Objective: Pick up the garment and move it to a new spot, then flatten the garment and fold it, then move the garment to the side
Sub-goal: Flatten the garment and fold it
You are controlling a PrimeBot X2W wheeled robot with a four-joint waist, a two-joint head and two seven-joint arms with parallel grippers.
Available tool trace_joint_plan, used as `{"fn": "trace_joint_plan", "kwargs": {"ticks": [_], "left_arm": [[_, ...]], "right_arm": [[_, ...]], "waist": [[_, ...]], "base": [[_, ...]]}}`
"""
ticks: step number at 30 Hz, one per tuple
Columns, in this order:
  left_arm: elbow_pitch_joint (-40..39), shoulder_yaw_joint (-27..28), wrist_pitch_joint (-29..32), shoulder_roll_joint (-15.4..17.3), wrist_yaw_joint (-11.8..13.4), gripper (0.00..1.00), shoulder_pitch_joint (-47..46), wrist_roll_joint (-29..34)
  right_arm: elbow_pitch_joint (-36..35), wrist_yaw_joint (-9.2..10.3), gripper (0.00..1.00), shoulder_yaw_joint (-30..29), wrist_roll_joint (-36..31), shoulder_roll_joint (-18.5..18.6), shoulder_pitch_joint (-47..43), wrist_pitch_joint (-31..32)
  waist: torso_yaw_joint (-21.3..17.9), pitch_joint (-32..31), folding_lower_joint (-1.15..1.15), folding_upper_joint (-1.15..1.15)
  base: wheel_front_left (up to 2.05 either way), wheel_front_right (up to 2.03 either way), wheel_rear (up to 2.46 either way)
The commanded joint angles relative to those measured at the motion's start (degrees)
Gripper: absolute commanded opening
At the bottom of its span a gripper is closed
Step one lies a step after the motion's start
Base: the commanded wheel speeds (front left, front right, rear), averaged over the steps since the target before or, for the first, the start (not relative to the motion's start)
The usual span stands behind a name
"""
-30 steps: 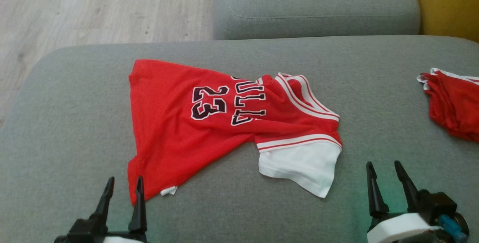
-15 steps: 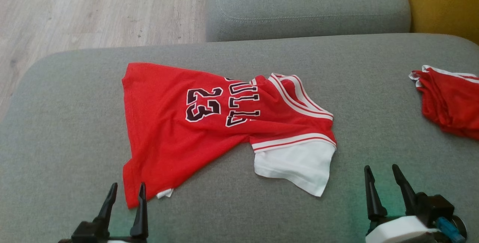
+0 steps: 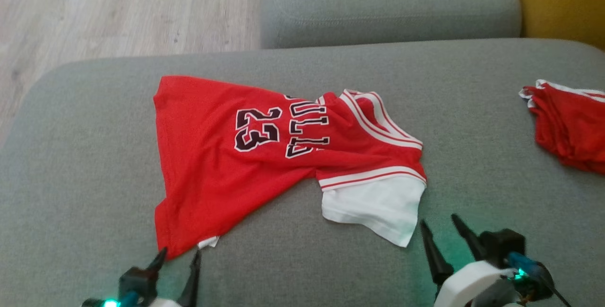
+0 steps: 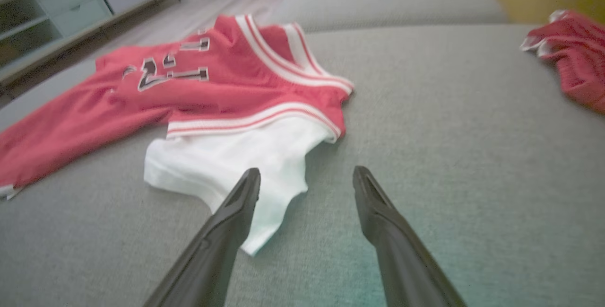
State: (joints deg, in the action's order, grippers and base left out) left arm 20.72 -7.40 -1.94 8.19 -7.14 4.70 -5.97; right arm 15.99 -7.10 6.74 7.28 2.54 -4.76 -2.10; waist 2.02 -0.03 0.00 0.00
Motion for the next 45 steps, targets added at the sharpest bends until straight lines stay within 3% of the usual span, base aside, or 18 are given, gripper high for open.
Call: {"fn": "trace_joint_plan", "kwargs": {"ticks": [1, 10, 34, 35, 36, 37, 38, 39, 45], "left_arm": [[-2.34, 0.51, 2.54, 1.29, -0.24, 1.0, -3.78, -0.59], [-2.11, -2.37, 5.85, 3.19, -0.31, 1.0, -7.43, -1.71], [8.05, -4.84, 5.65, 5.75, 0.19, 1.0, -14.03, -1.31], [8.79, -5.12, 5.89, 5.74, 0.15, 0.92, -14.29, -1.4], [9.54, -5.52, 6.06, 5.78, 0.1, 0.4, -14.54, -1.49], [10.25, -5.92, 6.18, 5.73, 0.04, 0.19, -14.77, -1.74], [10.89, -6.51, 6.31, 5.71, -0.04, 0.0, -14.96, -1.97], [11.46, -7.11, 6.34, 5.73, -0.1, 0.0, -15.13, -2.18], [10.75, -6.74, 3.13, 6.61, -0.24, 0.0, -15.35, -5.29]], "right_arm": [[-2.12, -0.39, 1.0, 2.16, 0.03, 1.11, 3.06, 4.07], [0.18, -0.39, 1.0, 4.47, -1.36, 1.33, 6.27, 11.14], [5.93, -0.39, 1.0, 8.11, 0.96, 0.6, 12.23, 12.69], [6.37, -0.39, 1.0, 8.77, 1.47, 0.57, 12.57, 13.07], [6.94, -0.39, 1.0, 9.55, 2.48, 0.54, 12.86, 13.68], [7.32, -0.39, 0.82, 10.28, 3.52, 0.52, 13.23, 13.9], [7.49, -0.39, 0.21, 10.55, 4.6, 0.5, 13.66, 13.61], [7.63, -0.39, 0.0, 10.95, 5.98, 0.47, 13.97, 13.42], [2.15, -0.39, 0.0, 9.74, 19.61, 0.39, 14.99, 11.76]], "waist": [[0.44, 1.06, 0.0, 0.0], [1.4, 4.45, 0.0, 0.0], [1.22, 9.16, 0.0, 0.0], [1.2, 9.3, 0.0, 0.0], [1.2, 9.41, 0.0, 0.0], [1.2, 9.49, 0.0, 0.0], [1.21, 9.5, 0.0, 0.0], [1.26, 9.37, 0.0, 0.0], [1.17, 7.49, 0.0, 0.0]], "base": [[0.0, 0.0, 0.0], [0.0, 0.0, 0.0], [0.0, 0.0, 0.0], [0.0, 0.0, 0.0], [0.0, 0.0, 0.0], [0.0, 0.0, 0.0], [0.0, 0.0, 0.0], [0.0, 0.0, 0.0], [0.0, 0.0, 0.0]]}}
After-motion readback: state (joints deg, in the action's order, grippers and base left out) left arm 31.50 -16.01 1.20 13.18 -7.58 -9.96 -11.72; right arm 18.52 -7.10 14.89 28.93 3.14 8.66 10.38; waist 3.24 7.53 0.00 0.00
